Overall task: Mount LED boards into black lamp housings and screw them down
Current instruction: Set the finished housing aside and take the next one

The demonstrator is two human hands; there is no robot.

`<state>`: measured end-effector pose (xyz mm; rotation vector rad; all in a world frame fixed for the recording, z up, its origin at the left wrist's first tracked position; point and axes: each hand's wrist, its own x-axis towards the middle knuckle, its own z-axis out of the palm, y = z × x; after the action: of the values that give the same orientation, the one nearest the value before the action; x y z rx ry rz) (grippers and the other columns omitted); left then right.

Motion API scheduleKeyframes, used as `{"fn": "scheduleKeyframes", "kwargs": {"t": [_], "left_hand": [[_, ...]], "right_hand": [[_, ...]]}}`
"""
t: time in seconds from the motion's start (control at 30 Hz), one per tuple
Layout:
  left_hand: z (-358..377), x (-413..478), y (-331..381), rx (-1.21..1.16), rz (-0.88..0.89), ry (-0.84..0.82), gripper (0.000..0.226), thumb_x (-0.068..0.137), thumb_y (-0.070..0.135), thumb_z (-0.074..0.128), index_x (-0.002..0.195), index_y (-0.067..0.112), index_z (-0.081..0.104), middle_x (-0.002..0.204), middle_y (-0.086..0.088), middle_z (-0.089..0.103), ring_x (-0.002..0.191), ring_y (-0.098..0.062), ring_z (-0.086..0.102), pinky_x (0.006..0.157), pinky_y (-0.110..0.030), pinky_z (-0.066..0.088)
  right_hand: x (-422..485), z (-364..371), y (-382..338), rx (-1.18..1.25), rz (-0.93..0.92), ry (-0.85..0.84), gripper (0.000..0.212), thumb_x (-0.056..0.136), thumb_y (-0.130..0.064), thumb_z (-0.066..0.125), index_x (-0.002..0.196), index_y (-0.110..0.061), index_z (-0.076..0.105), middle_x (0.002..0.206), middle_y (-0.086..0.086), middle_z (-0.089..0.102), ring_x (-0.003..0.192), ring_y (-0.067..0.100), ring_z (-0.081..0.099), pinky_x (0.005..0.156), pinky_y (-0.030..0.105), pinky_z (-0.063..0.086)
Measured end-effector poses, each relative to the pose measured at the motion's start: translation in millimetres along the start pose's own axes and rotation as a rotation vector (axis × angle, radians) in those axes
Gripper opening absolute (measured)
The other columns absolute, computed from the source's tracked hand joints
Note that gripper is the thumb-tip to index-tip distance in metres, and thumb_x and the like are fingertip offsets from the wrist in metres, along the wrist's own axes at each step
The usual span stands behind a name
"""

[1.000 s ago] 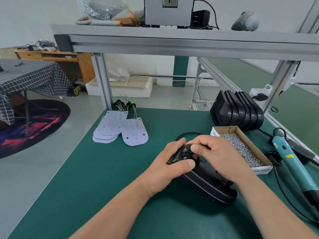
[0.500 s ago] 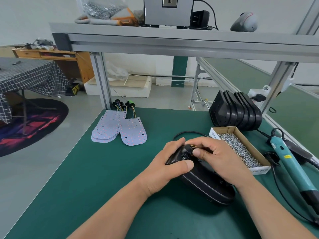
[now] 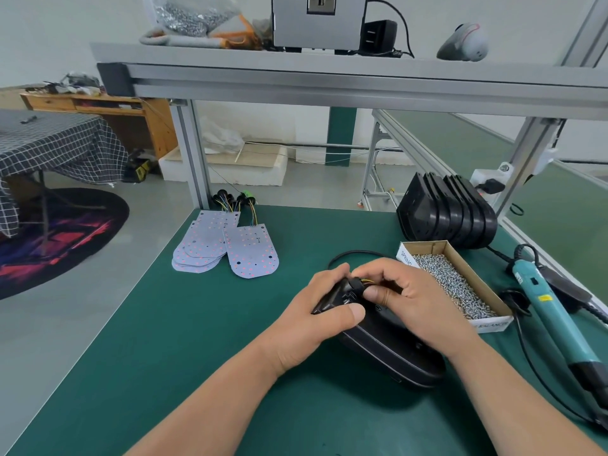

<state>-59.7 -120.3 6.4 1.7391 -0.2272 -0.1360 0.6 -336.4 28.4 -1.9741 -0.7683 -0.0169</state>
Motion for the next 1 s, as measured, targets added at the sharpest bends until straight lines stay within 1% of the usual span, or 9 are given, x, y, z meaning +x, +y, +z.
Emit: {"fn": "scheduleKeyframes", "kwargs": {"t": [0.1,0.27,0.4,0.63,0.73,0.8,0.9,0.93,1.0], "left_hand": [[-1.2,0.4,-0.2,-0.008,-0.013,-0.006,0.097,0.073,0.058,0.073,0.161,0.031,0.043,0.152,0.024,0.051,0.139,0.012,0.046,0.112,-0.019,0.039],[-0.9,2.7,0.9,-0.002,-0.008,-0.018,0.099,0.074,0.058,0.073,0.162,0.028,0.041,0.153,0.018,0.05,0.139,0.009,0.048,0.105,-0.013,0.043],[-0.9,3.5,-0.2,-0.004,-0.009,-0.012,0.097,0.073,0.058,0.073,0.161,0.027,0.043,0.152,0.016,0.051,0.14,0.007,0.048,0.109,-0.018,0.041],[2.6,2.6,2.1,-0.013,-0.018,0.018,0.095,0.073,0.057,0.074,0.159,0.028,0.047,0.151,0.015,0.052,0.14,0.005,0.049,0.118,-0.028,0.04],[4.6,1.9,4.3,0.004,-0.011,0.017,0.091,0.073,0.058,0.074,0.156,0.03,0.049,0.148,0.012,0.053,0.138,0.002,0.051,0.118,-0.029,0.041],[6.1,1.7,5.4,0.008,-0.01,0.009,0.087,0.073,0.058,0.074,0.153,0.033,0.05,0.147,0.01,0.052,0.136,0.001,0.052,0.116,-0.028,0.042],[7.7,0.3,6.8,-0.01,-0.006,0.012,0.089,0.072,0.058,0.074,0.154,0.032,0.05,0.146,0.01,0.052,0.134,0.002,0.053,0.113,-0.025,0.042],[7.7,0.2,7.1,-0.01,-0.003,0.013,0.092,0.072,0.058,0.074,0.156,0.03,0.048,0.146,0.01,0.052,0.134,0.002,0.053,0.113,-0.025,0.042],[7.4,0.1,7.9,-0.006,0.003,0.014,0.094,0.072,0.058,0.074,0.157,0.028,0.047,0.146,0.01,0.052,0.134,0.001,0.053,0.114,-0.027,0.043]], "right_hand": [[0.1,1.4,1.7,-0.015,-0.004,0.011,0.027,0.094,-0.023,0.07,0.114,-0.041,0.072,0.111,-0.009,0.076,0.107,0.015,0.07,0.093,0.022,0.05],[0.7,1.3,0.8,-0.018,-0.005,0.032,0.033,0.098,-0.013,0.071,0.115,-0.042,0.073,0.109,-0.017,0.076,0.107,0.007,0.071,0.092,0.015,0.049],[-0.5,1.6,-3.5,-0.075,-0.009,0.033,0.034,0.1,-0.011,0.07,0.115,-0.041,0.073,0.108,-0.022,0.075,0.105,0.003,0.07,0.089,0.011,0.046],[-0.8,1.7,-10.8,-0.146,-0.005,0.052,0.034,0.101,-0.017,0.07,0.116,-0.047,0.07,0.115,-0.032,0.072,0.113,-0.006,0.066,0.095,0.011,0.045],[-0.5,1.0,-11.8,-0.178,-0.001,0.063,0.032,0.1,-0.019,0.072,0.114,-0.048,0.072,0.115,-0.035,0.07,0.112,-0.009,0.065,0.093,0.008,0.043],[0.2,1.7,-14.9,-0.184,-0.005,0.054,0.03,0.102,-0.026,0.069,0.104,-0.055,0.073,0.111,-0.032,0.072,0.109,-0.006,0.066,0.09,0.009,0.044],[2.4,3.5,-20.2,-0.172,-0.006,0.044,0.032,0.096,-0.036,0.061,0.101,-0.067,0.068,0.106,-0.027,0.074,0.103,-0.002,0.068,0.087,0.011,0.046],[2.6,3.8,-19.9,-0.161,-0.001,0.044,0.031,0.096,-0.037,0.061,0.101,-0.066,0.068,0.105,-0.026,0.075,0.102,-0.002,0.068,0.087,0.013,0.047],[3.5,4.0,-16.6,-0.123,0.025,0.045,0.024,0.097,-0.036,0.062,0.104,-0.056,0.073,0.103,-0.019,0.077,0.099,0.002,0.07,0.089,0.02,0.05]]}}
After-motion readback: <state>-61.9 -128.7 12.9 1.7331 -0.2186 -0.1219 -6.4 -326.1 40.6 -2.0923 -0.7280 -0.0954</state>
